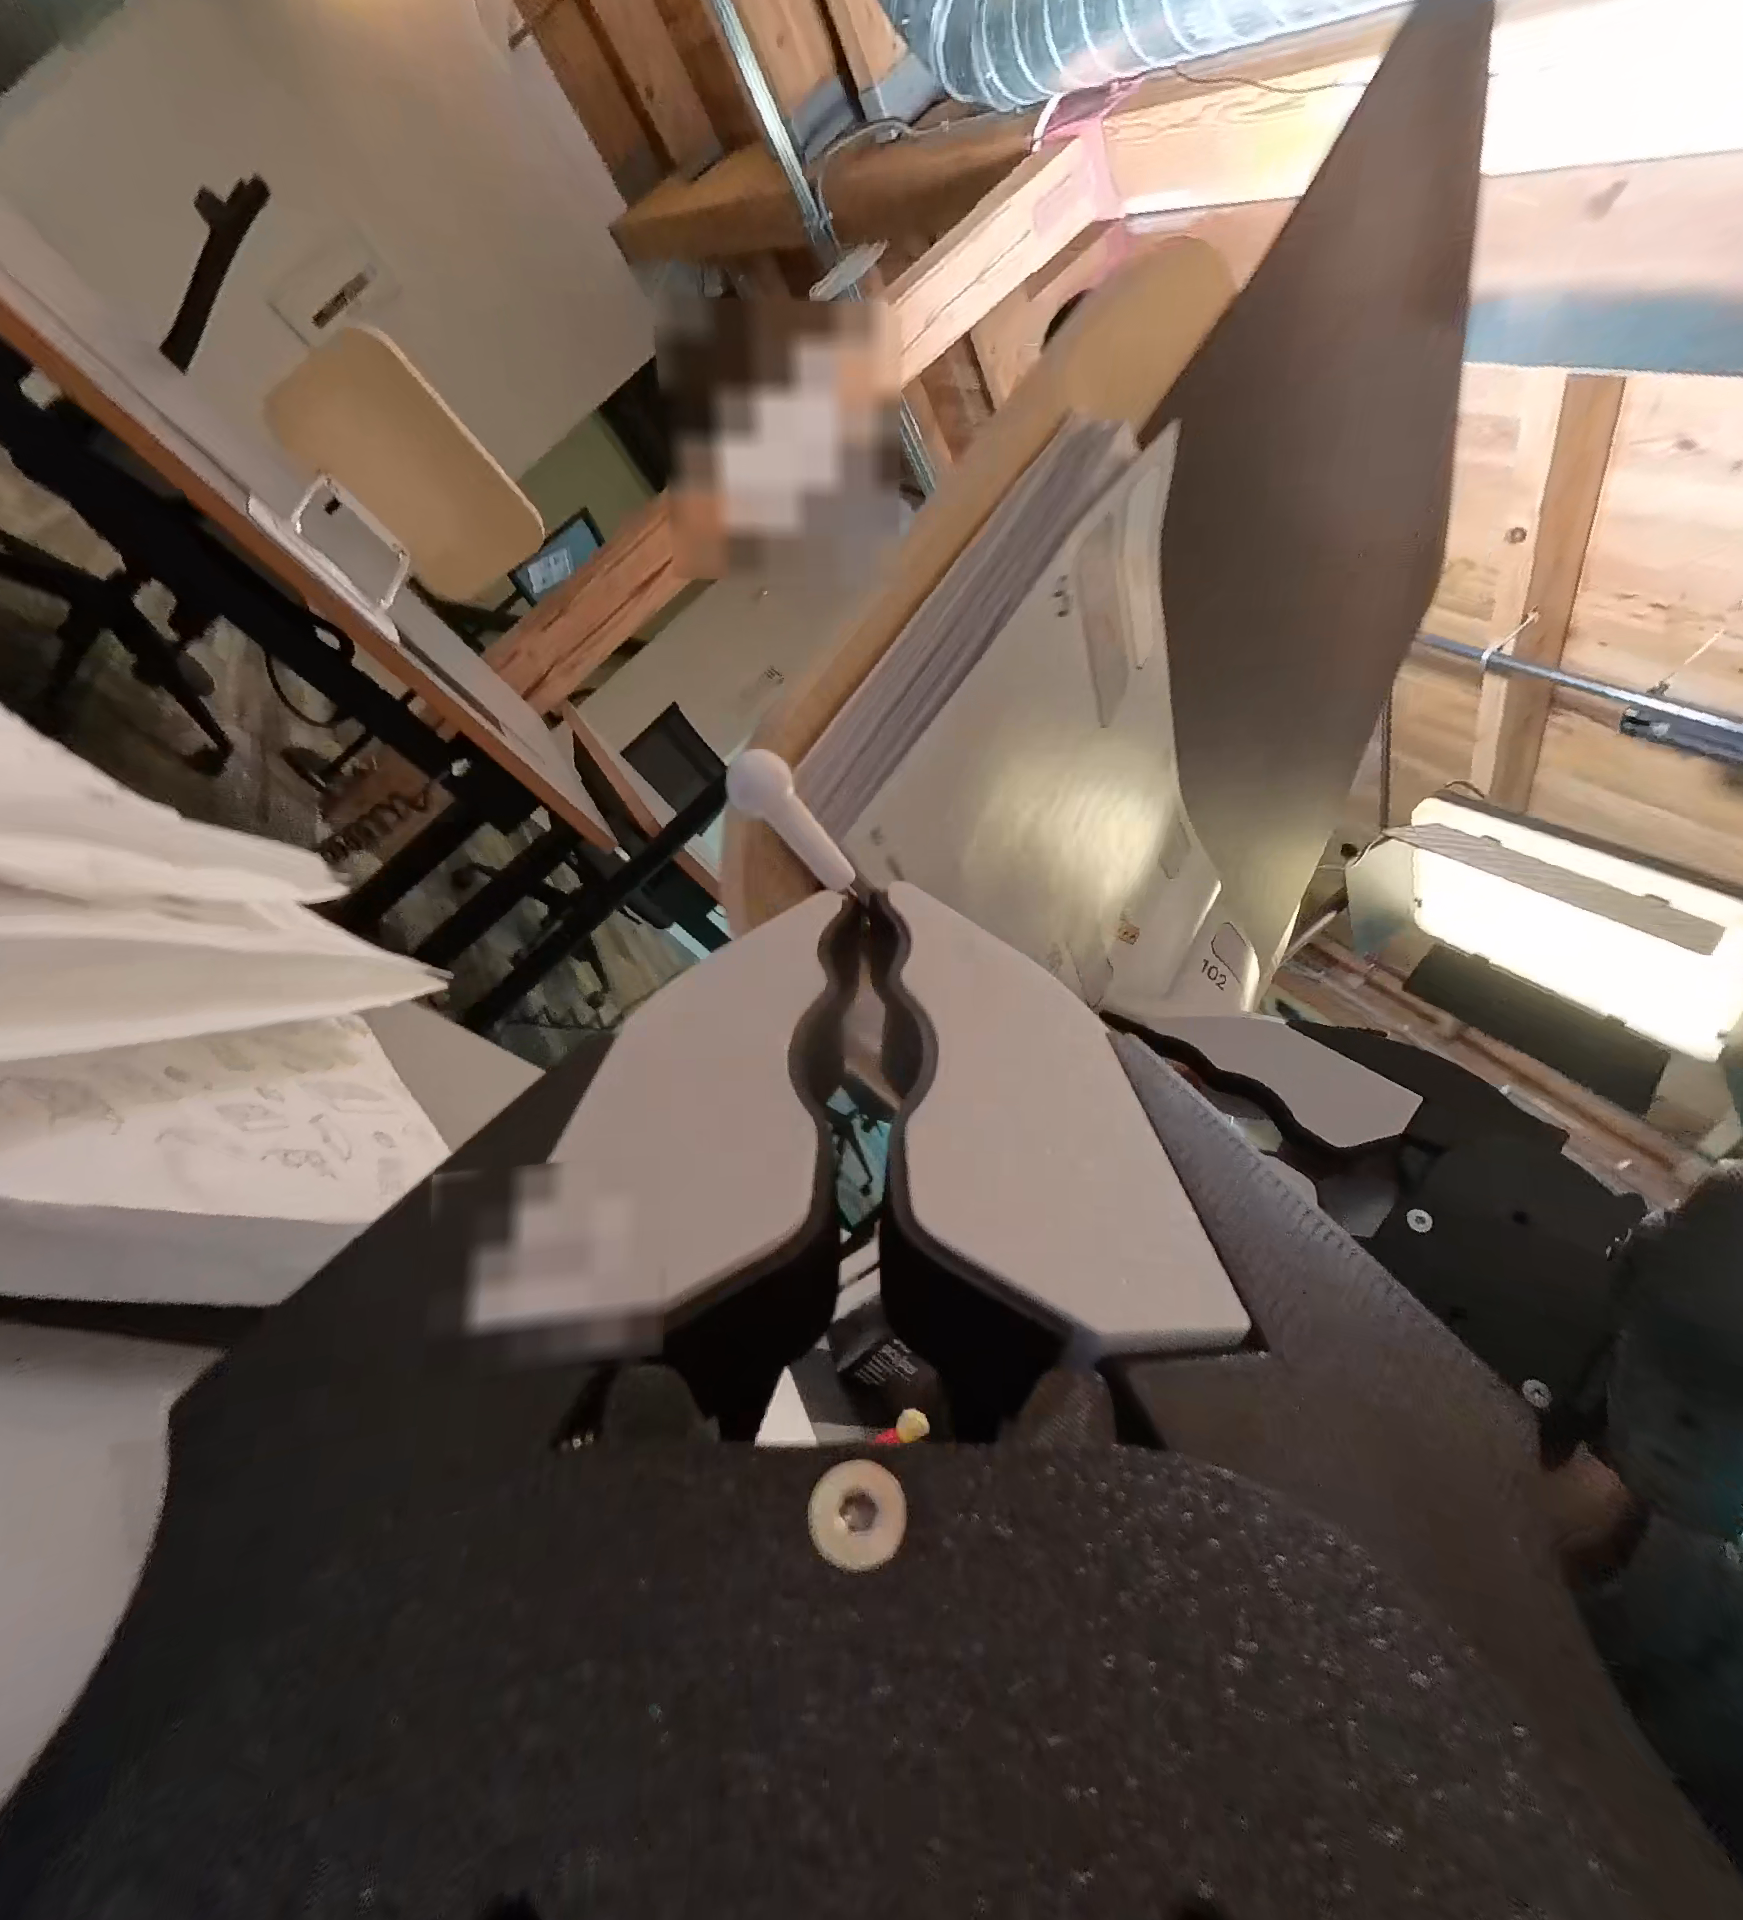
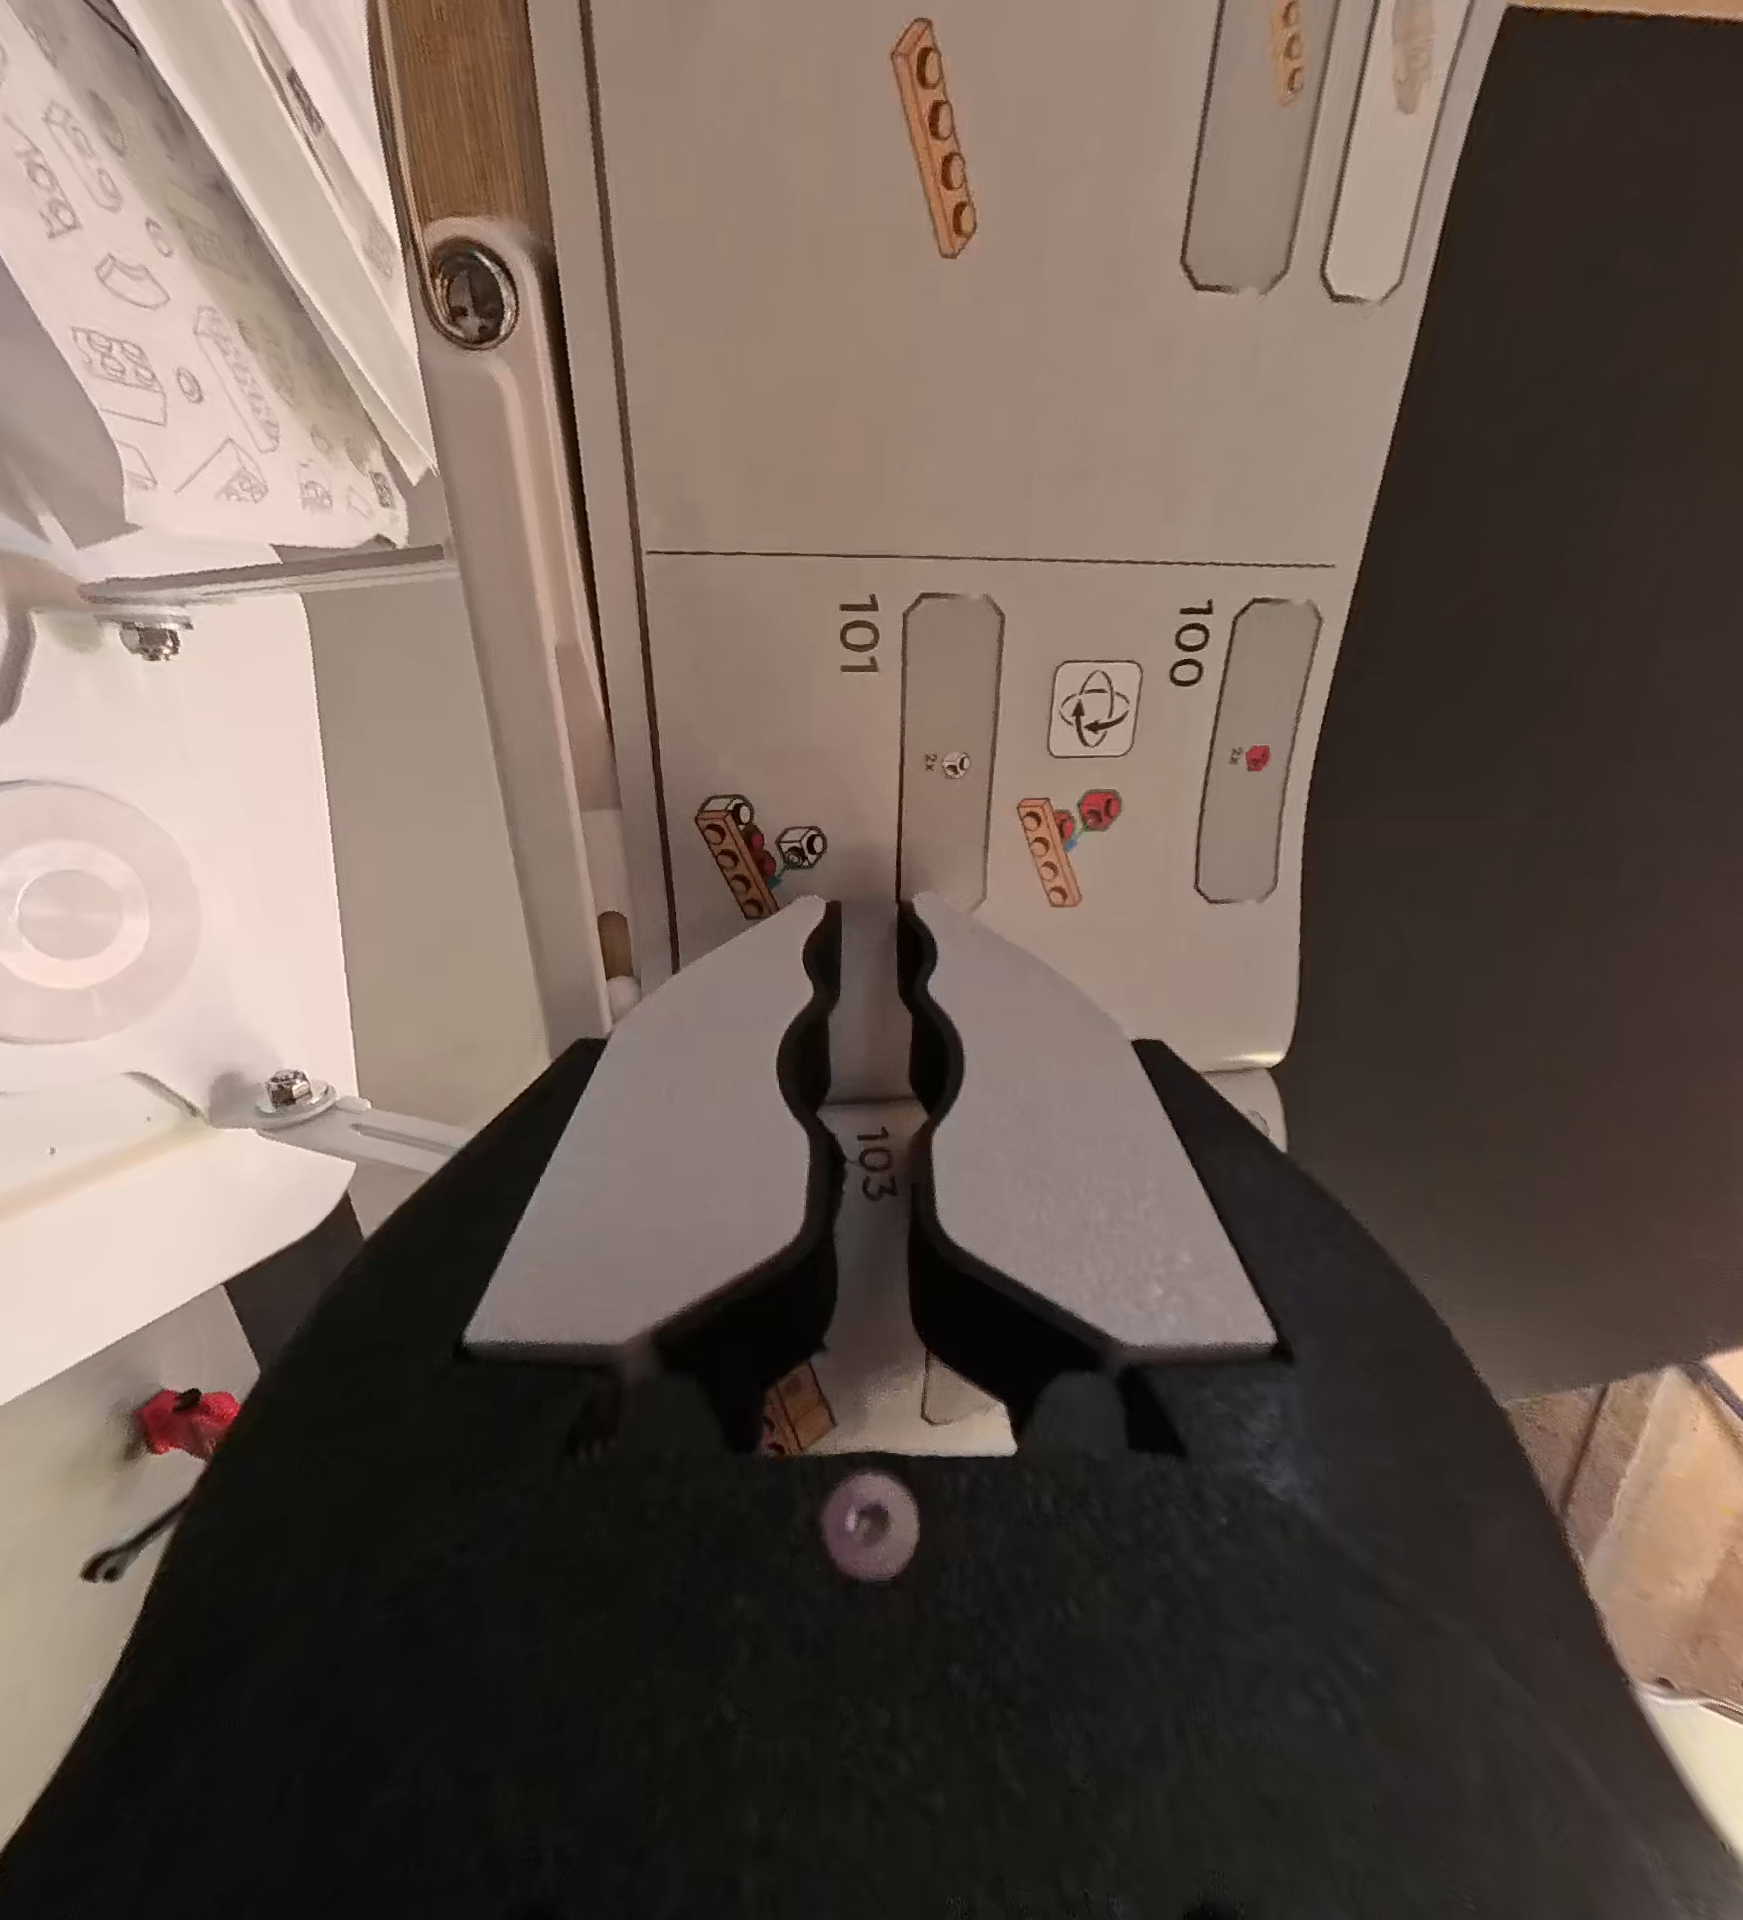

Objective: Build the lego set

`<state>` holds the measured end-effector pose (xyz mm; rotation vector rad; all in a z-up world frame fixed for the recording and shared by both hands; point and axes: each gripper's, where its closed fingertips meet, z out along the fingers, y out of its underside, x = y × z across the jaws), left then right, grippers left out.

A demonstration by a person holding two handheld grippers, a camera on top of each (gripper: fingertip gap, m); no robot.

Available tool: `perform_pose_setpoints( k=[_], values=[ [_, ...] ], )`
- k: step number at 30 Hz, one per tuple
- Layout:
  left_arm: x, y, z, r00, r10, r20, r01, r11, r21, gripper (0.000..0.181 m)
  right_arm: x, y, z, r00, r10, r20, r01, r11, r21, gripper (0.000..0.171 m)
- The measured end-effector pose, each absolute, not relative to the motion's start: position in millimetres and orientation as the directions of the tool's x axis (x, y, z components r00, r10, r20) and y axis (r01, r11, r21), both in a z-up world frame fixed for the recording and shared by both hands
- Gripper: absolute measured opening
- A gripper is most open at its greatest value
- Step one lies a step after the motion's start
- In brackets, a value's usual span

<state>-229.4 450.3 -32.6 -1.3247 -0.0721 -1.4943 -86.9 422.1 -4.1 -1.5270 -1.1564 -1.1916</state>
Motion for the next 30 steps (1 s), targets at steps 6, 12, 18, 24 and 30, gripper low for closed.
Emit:
perform_pose_setpoints(
  k=[6, 12, 18, 24, 30],
  values=[
    [-217, 434, 0, 0.349, -0.756, 0.554, 0.625, -0.253, -0.739, 0.002, -87, 422, -6, 0.145, 0.151, 0.978, 0.974, -0.196, -0.114, 0.007],
    [-162, 411, 21, 0.55, -0.833, -0.054, 0.094, 0.127, -0.987, 0.001, -87, 421, -9, 0.16, 0.147, 0.976, 0.973, -0.192, -0.131, 0.002],
    [-115, 406, -6, 0.336, -0.755, -0.564, -0.426, 0.412, -0.805, 0.001, -89, 425, -10, 0.192, 0.145, 0.971, 0.972, -0.168, -0.167, 0.0],
    [-113, 406, -15, 0.193, -0.804, -0.562, -0.522, 0.401, -0.753, 0.001, -89, 418, -11, 0.196, 0.133, 0.972, 0.976, -0.125, -0.18, 0.01],
    [-110, 405, -21, 0.184, -0.791, -0.584, -0.562, 0.403, -0.722, 0.001, -68, 402, -25, 0.181, 0.16, 0.97, 0.977, -0.139, -0.159, 0.017]
  ],
)
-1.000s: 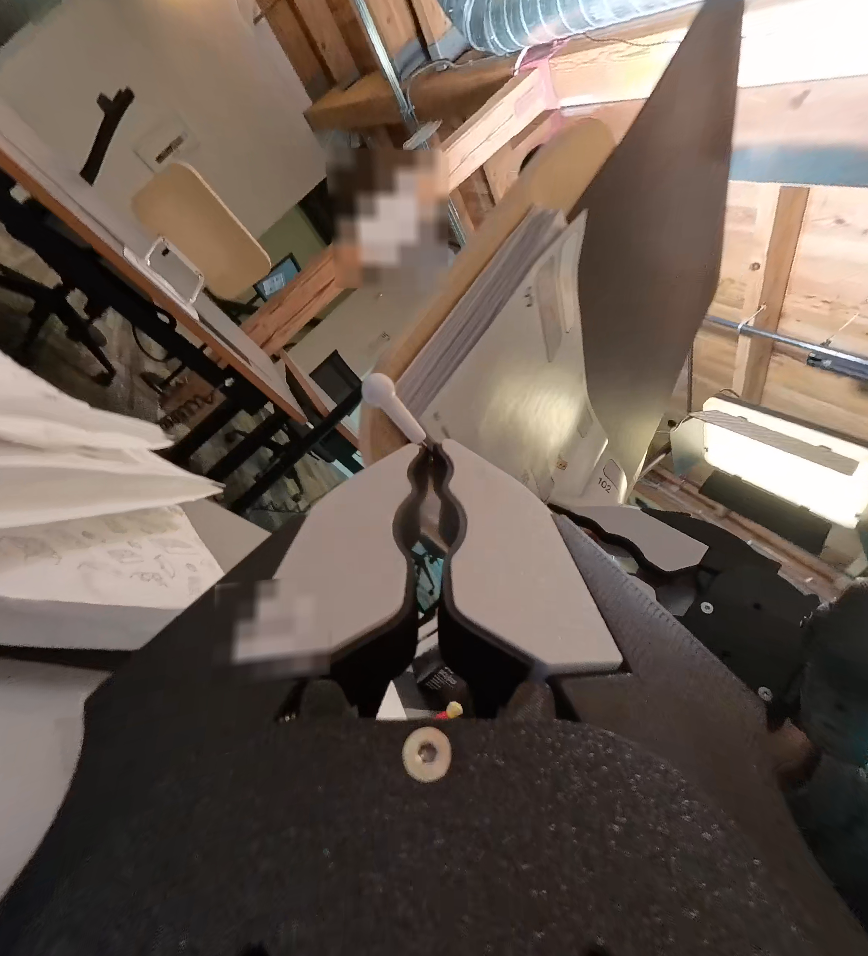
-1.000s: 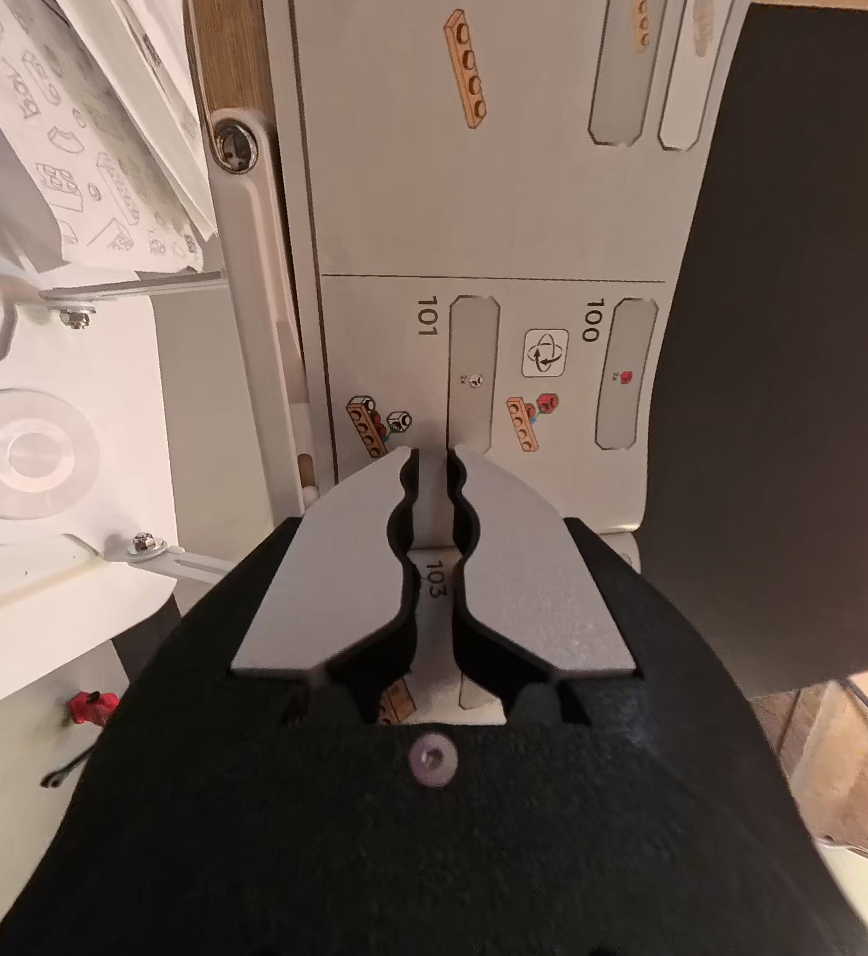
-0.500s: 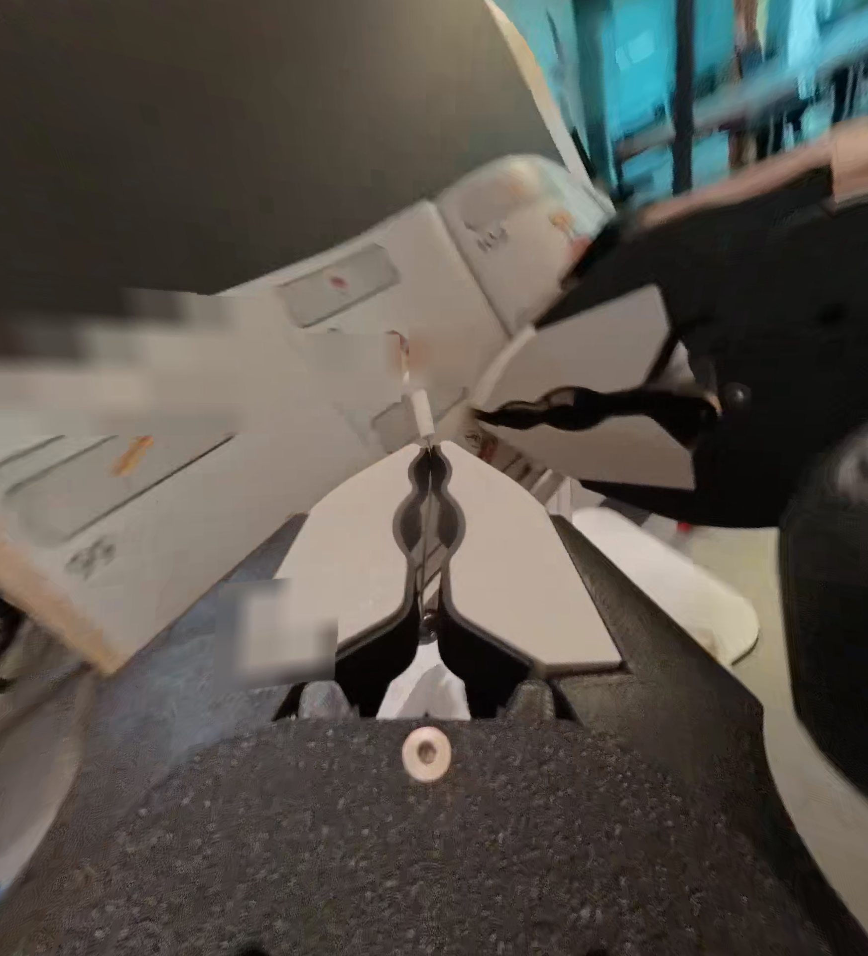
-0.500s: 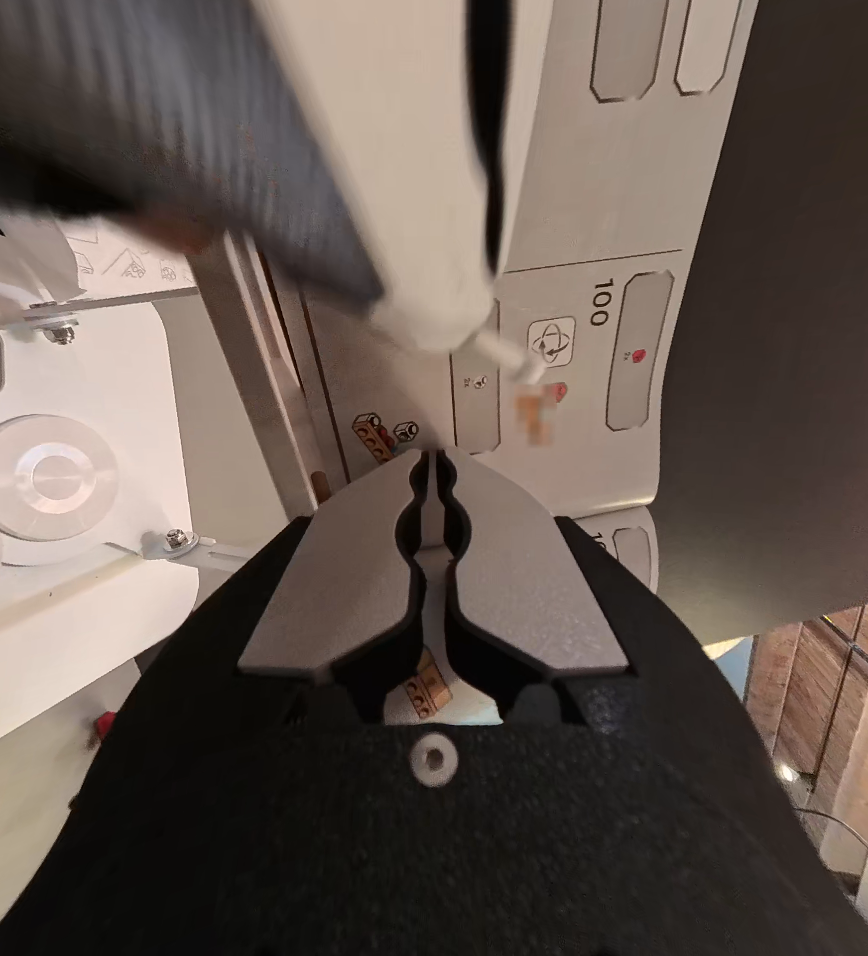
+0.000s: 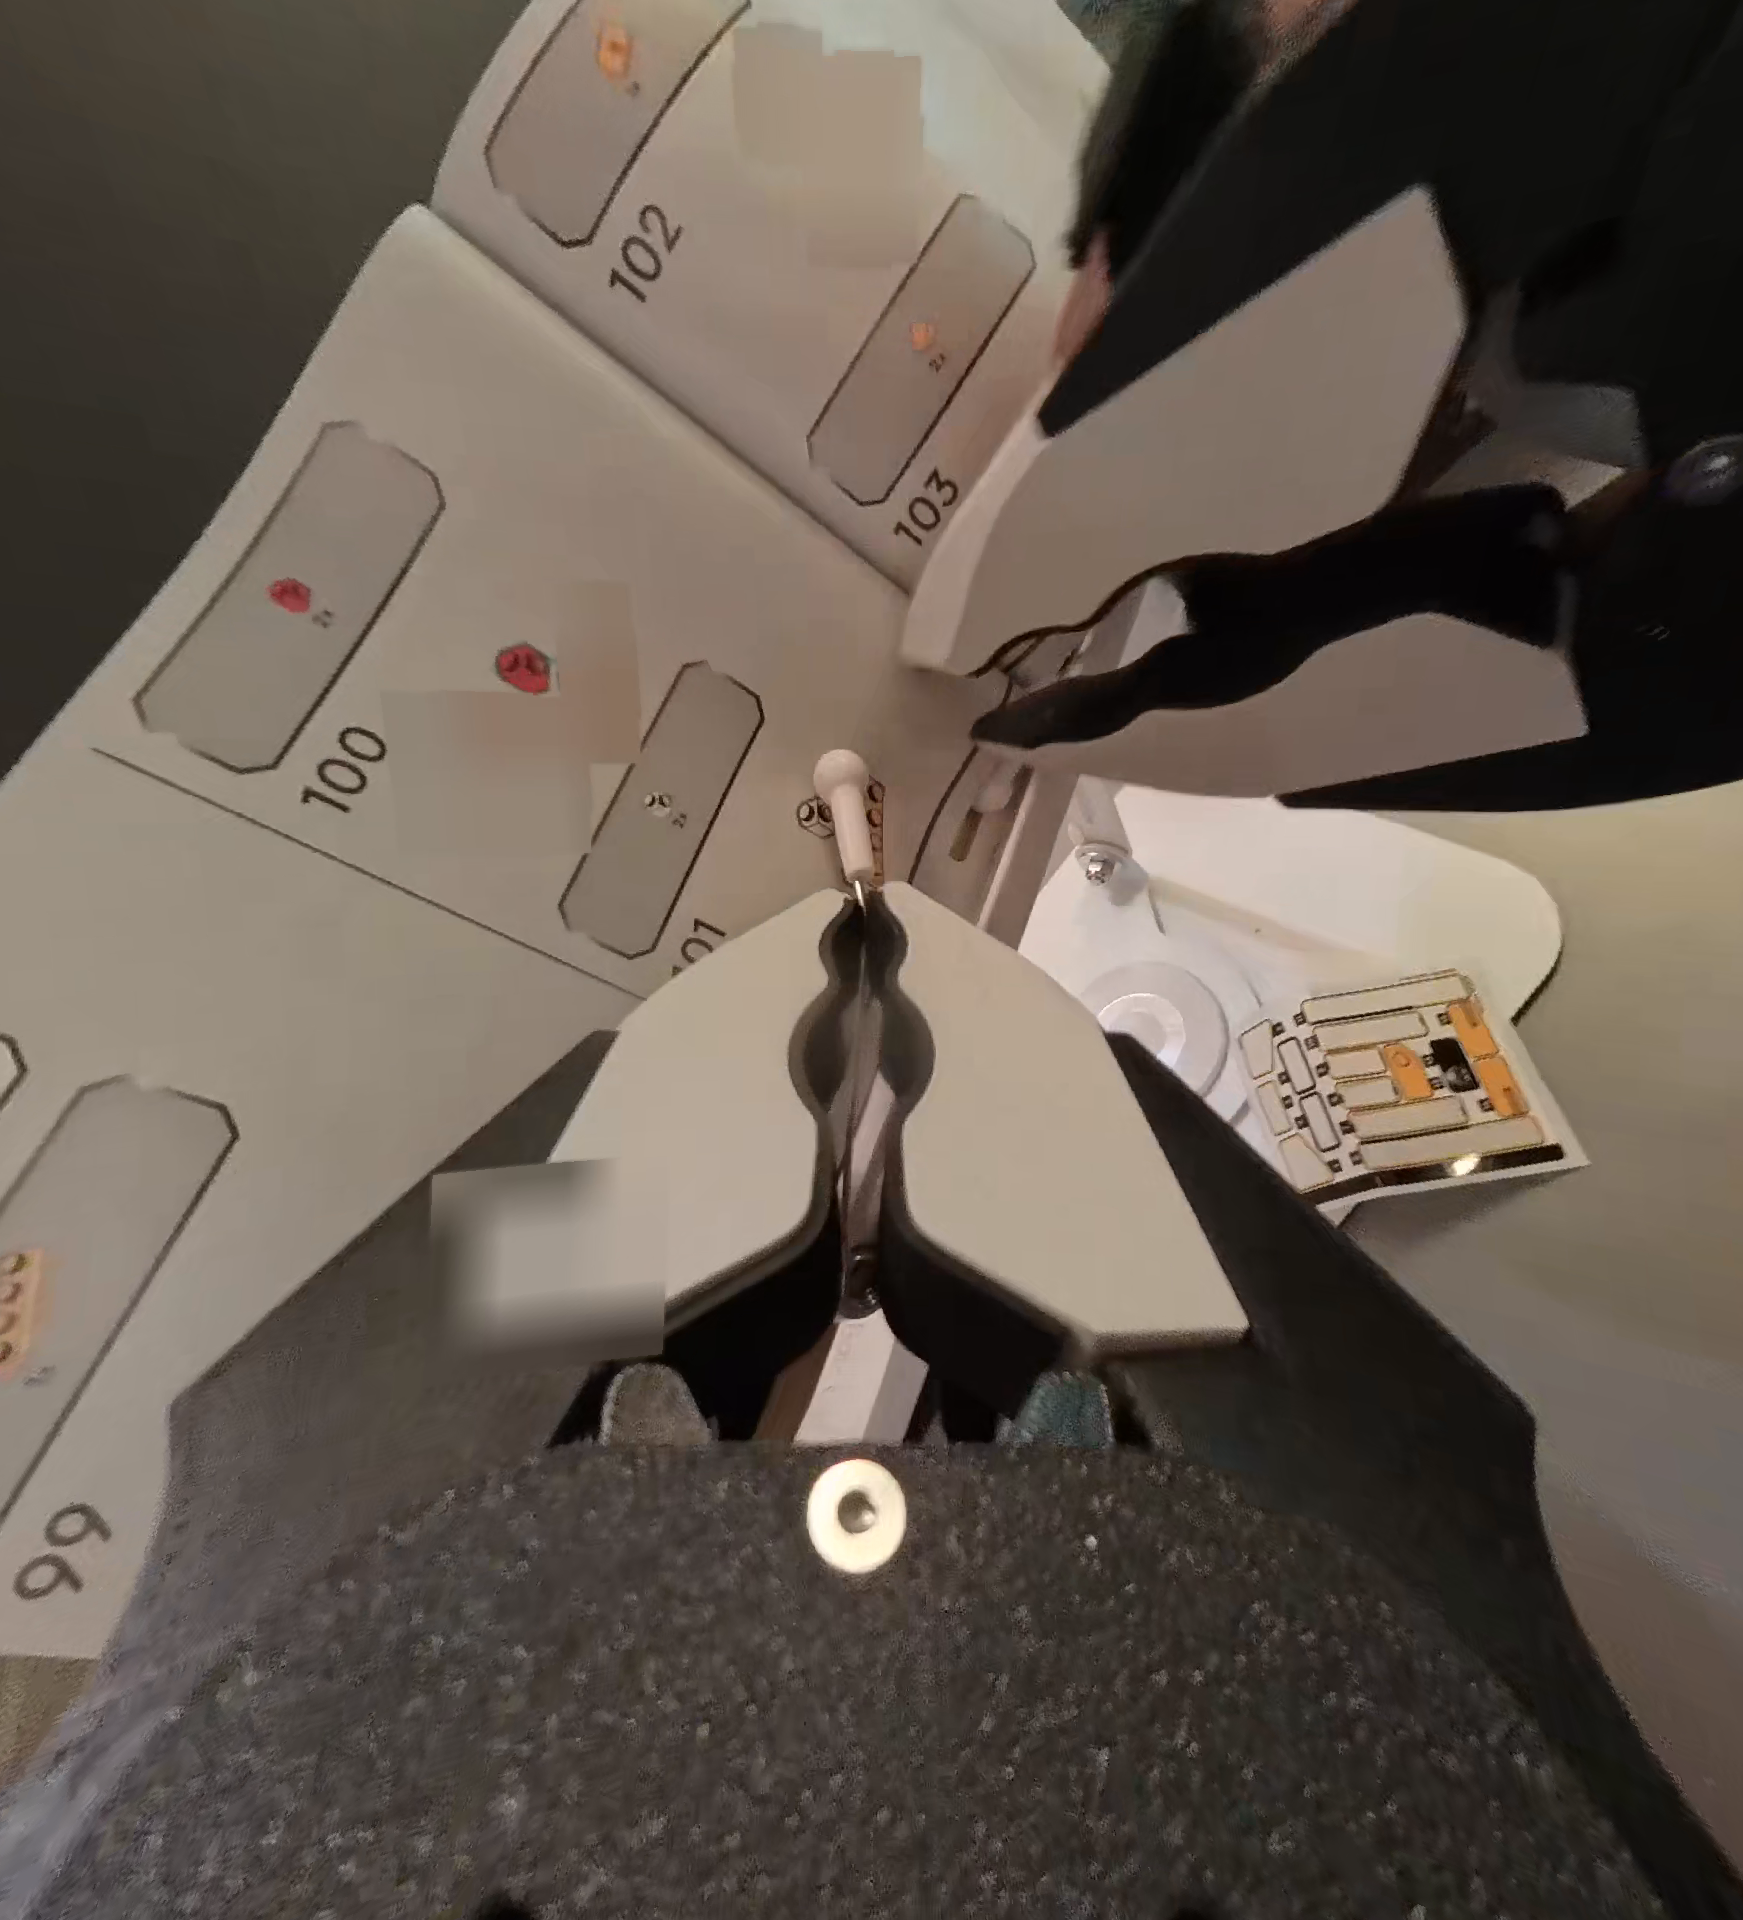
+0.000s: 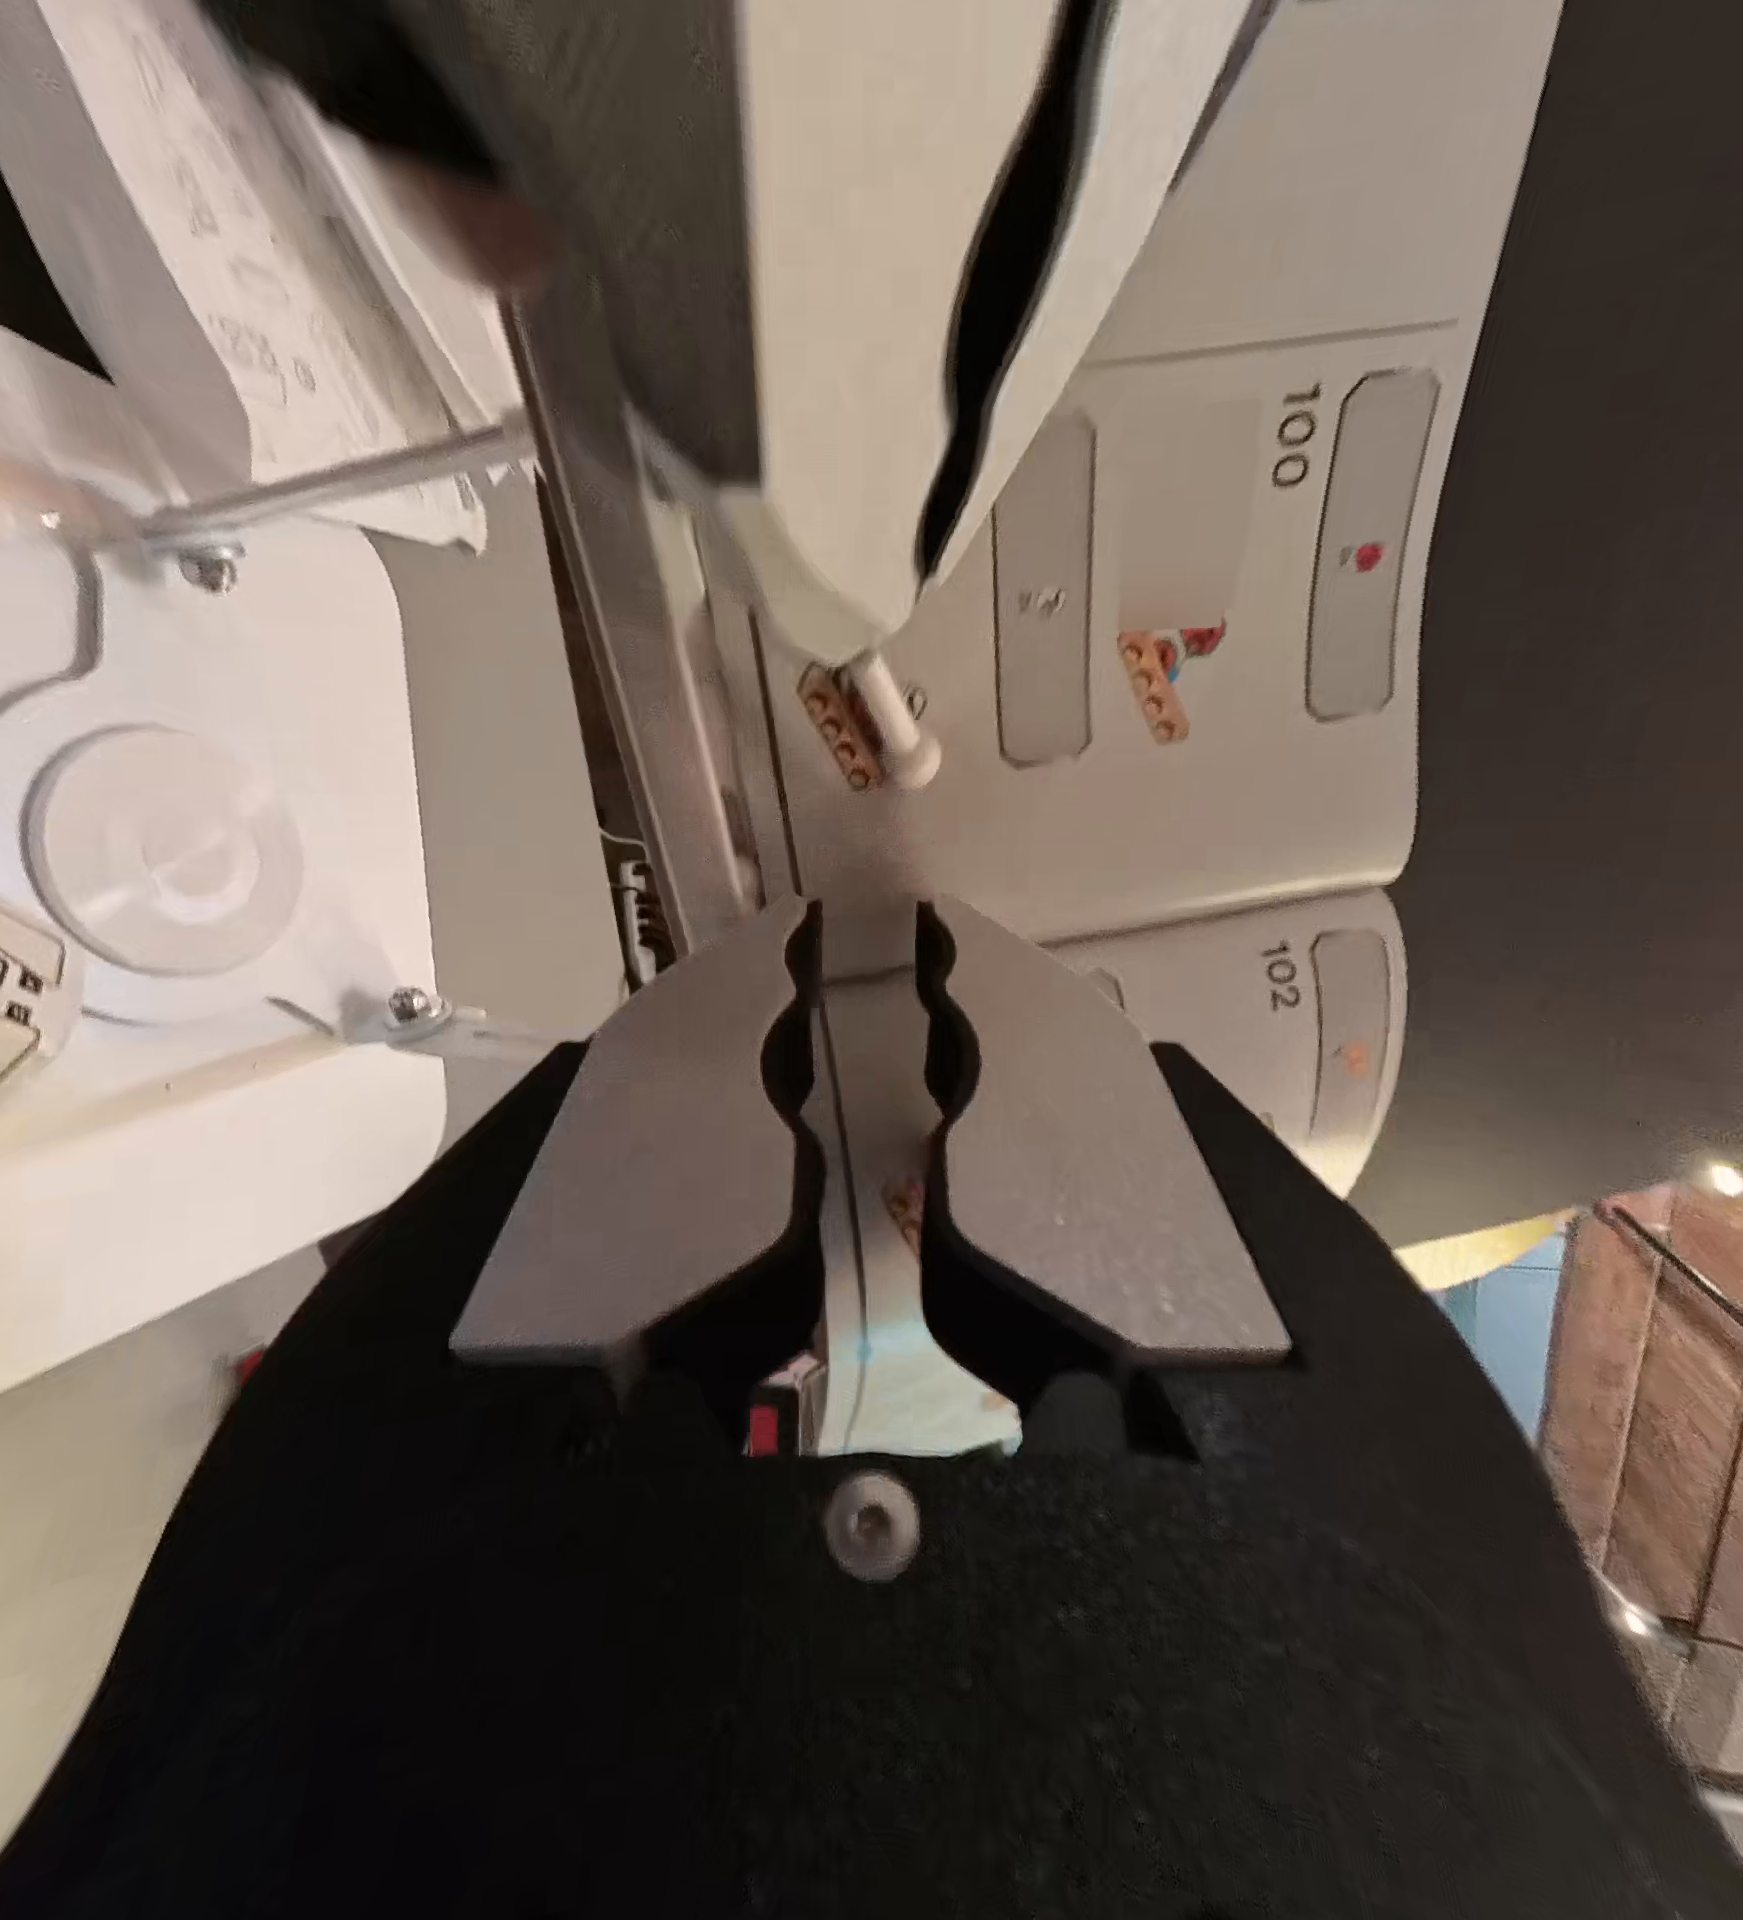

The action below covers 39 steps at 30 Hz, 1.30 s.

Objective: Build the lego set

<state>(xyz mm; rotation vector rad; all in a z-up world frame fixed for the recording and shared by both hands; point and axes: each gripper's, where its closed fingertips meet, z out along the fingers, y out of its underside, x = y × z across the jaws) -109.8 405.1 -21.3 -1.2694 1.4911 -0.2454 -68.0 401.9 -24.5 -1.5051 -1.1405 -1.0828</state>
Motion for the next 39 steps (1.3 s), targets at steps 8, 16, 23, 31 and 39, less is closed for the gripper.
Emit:
perform_pose_setpoints(
  k=[8, 16, 23, 31, 39],
  values=[
    [-109, 399, -26, 0.142, -0.797, -0.587, -0.568, 0.42, -0.708, 0.001, -34, 386, -27, 0.204, 0.184, 0.961, 0.975, -0.13, -0.182, 0.014],
    [-108, 397, -35, 0.034, -0.736, -0.676, -0.658, 0.493, -0.57, 0.001, -9, 377, -24, 0.361, 0.193, 0.912, 0.932, -0.112, -0.345, 0.014],
    [-110, 395, -34, 0.087, -0.755, -0.65, -0.638, 0.459, -0.618, 0.008, -10, 369, -24, 0.407, 0.183, 0.895, 0.914, -0.071, -0.4, 0.015],
    [-117, 369, -11, 0.175, -0.844, -0.506, -0.487, 0.373, -0.79, 0.014, 7, 345, -17, 0.613, 0.143, 0.777, 0.789, -0.051, -0.613, 0.014],
    [-45, 351, -9, 0.126, -0.867, -0.482, -0.481, 0.371, -0.794, 0.011, 53, 372, -16, 0.628, 0.056, 0.777, 0.772, -0.17, -0.612, 0.015]
  ],
)
